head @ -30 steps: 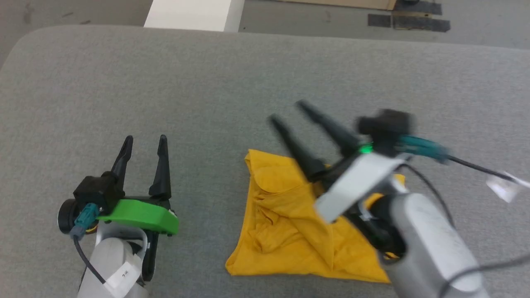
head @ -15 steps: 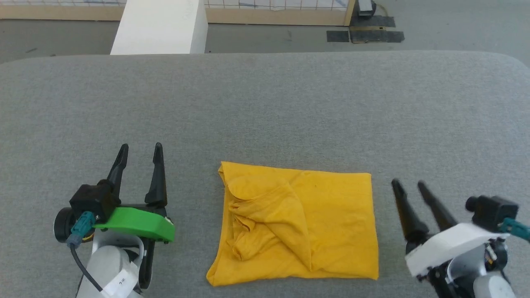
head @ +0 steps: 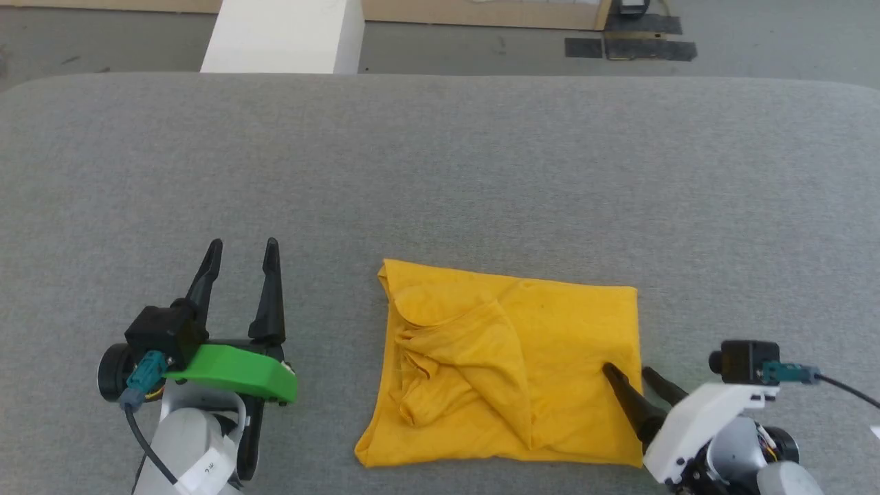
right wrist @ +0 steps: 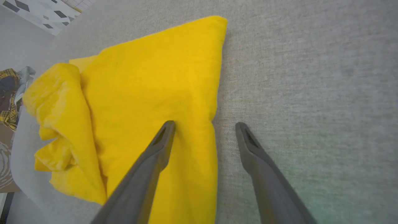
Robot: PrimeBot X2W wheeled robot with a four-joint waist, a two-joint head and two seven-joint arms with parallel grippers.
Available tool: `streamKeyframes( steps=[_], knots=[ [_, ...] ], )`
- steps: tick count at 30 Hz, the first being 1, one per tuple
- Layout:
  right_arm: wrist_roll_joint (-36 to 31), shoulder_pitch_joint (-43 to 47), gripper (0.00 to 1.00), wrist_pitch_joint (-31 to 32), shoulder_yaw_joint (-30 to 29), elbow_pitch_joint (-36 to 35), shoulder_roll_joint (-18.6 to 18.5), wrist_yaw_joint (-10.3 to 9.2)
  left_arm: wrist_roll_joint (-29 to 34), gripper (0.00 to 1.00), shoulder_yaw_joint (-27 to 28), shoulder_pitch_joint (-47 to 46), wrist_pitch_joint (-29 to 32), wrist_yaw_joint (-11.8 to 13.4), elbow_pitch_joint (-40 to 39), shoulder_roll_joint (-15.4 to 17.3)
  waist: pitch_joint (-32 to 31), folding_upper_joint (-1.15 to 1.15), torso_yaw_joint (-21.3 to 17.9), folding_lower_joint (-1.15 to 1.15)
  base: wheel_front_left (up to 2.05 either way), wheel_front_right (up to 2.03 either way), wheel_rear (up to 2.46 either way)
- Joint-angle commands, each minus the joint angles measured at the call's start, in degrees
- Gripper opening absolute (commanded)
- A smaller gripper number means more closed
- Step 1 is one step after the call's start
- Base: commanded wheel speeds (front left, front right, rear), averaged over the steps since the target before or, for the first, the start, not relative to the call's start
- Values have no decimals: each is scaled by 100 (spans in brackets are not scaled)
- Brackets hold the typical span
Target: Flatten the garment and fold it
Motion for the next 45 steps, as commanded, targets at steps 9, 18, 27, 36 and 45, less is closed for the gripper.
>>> streamKeyframes(
  steps=[9, 18, 27, 36, 45],
  knots=[
    [-156, -384, 0, 382, 334, 300, 4, -8, 30, 100, 46, 41, -26, -33, 49, -41, 23, 0, 155, 0, 0, 0, 0],
    [-2778, -1246, 0, 1150, 1305, -827, -80, -8, 59, 100, 226, 94, -26, 13, -43, -17, 48, 0, -300, 0, 0, 0, 0],
    [-2918, -2822, 0, 1739, 2400, -891, -1545, -8, 96, 100, 254, 64, -26, 9, -123, 15, 158, 0, -1087, 0, 0, 0, 0],
    [-2514, -3645, 0, 1548, 2375, -103, -2751, -8, 183, 100, 154, -223, -26, -7, -232, 152, 598, 0, -1807, 0, 0, 0, 0],
    [-2589, -4129, 0, 723, 1613, 965, -3213, -8, 259, 100, -1, -700, 98, -16, -428, 404, 1301, 0, -1944, 0, 0, 0, 0]
  ],
)
